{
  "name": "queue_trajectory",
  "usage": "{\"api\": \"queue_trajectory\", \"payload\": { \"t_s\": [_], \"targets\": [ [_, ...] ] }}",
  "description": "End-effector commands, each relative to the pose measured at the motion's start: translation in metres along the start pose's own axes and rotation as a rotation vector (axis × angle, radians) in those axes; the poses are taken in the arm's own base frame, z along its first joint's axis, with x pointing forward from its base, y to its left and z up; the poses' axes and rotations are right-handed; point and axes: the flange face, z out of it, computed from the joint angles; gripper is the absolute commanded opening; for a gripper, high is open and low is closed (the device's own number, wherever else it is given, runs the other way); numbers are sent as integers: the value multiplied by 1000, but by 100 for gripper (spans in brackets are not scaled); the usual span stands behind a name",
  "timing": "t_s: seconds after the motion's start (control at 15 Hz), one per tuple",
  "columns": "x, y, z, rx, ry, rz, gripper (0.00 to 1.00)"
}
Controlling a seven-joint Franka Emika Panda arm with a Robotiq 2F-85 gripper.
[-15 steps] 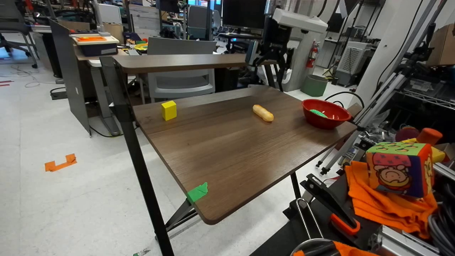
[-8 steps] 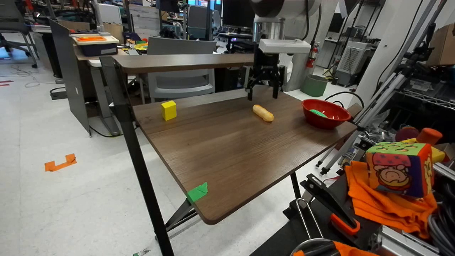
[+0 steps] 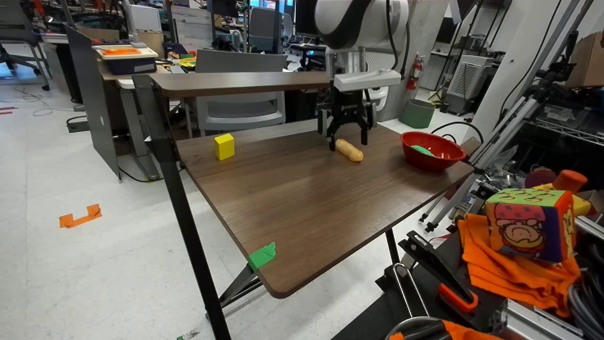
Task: Pick up the toy from the table and move it to the left.
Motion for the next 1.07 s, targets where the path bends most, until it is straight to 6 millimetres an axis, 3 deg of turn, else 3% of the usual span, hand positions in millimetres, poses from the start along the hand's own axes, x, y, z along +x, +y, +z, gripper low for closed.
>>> {"api": "queue_trajectory", "payload": {
  "t_s": [0.0,0.47,0.67,0.87,1.0],
  "targets": [
    [10,-7,7,-53,-18,15,65],
    [8,-17,-17,-27,-23,5,12],
    [-6,-27,-38,7,-26,-34,12],
    [-35,-52,-63,38,3,-102,12],
    [-60,-73,-69,39,9,-155,12]
  ]
}}
